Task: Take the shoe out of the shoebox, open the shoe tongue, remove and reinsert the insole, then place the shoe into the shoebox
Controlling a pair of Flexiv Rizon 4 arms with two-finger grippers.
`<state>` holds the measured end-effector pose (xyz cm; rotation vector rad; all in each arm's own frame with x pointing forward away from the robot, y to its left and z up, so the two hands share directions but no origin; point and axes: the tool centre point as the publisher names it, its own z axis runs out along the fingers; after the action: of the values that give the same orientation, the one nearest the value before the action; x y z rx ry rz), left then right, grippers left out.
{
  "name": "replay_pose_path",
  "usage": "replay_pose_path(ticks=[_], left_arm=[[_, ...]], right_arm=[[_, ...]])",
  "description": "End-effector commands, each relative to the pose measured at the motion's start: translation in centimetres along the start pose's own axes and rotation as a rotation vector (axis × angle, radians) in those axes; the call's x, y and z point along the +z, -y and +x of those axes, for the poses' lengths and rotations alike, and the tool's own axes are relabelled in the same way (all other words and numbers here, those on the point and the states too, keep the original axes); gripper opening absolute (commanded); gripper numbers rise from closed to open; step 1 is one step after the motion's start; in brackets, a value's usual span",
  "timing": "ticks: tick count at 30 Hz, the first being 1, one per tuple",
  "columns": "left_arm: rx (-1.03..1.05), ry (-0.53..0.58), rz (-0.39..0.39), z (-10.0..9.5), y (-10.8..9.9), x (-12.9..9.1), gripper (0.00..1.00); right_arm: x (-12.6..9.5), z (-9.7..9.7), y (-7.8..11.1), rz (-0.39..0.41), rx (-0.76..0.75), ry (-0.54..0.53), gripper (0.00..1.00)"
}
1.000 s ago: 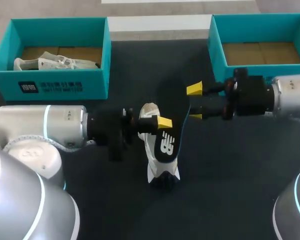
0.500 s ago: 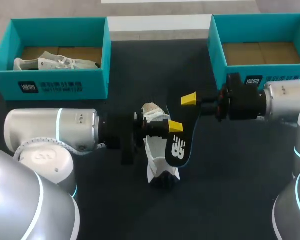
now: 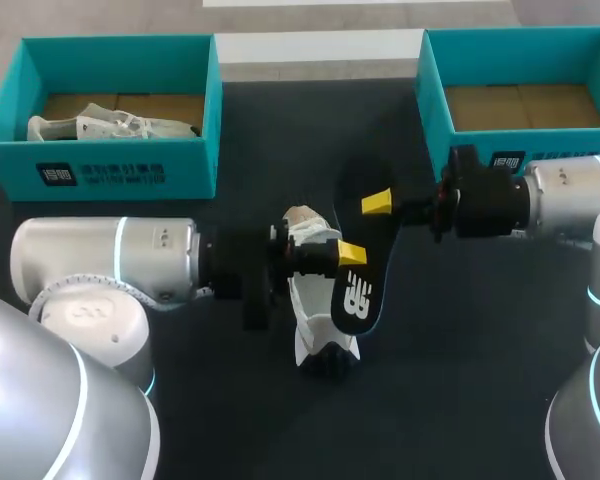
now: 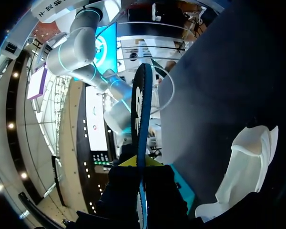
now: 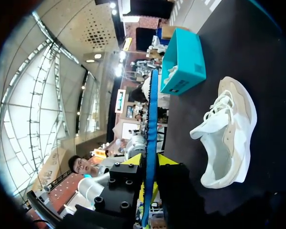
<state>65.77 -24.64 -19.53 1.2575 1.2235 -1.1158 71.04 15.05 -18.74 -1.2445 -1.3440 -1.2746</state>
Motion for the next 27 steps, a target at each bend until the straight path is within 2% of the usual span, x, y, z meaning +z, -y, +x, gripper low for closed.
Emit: replay_pose_path(ticks=[1,9,10,11,19,27], left_arm=[[-0.003,0.017,-0.011,0.1,0.7,-0.3,0.00],[-0.023,0.023,-0.018,0.1,0.9,-0.4,0.00],[-0.031,0.019,-0.016,0.0,0.8,-0.5,0.33],[-0.034,0.011,-0.025,-0.1,0.8,-0.6,1.00],[-0.050,-0.021,-0.027,-0.3,0.2,-1.9,1.00],[-0.051,-0.156,-0.044,-1.1,-1.3,-3.9,1.00]], right_arm=[[0.2,-0.3,-0.3,0.011,0.005,-0.003,0.00],[0.3,-0.4,-0.5,0.025,0.013,-0.005,0.00],[0.3,-0.5,-0.5,0.026,0.013,-0.006,0.00],[0.3,-0.5,-0.5,0.027,0.015,-0.006,0.00],[0.1,-1.1,-0.4,0.030,0.027,-0.015,0.00],[-0.4,-1.5,-0.1,0.032,0.042,-0.018,0.00]])
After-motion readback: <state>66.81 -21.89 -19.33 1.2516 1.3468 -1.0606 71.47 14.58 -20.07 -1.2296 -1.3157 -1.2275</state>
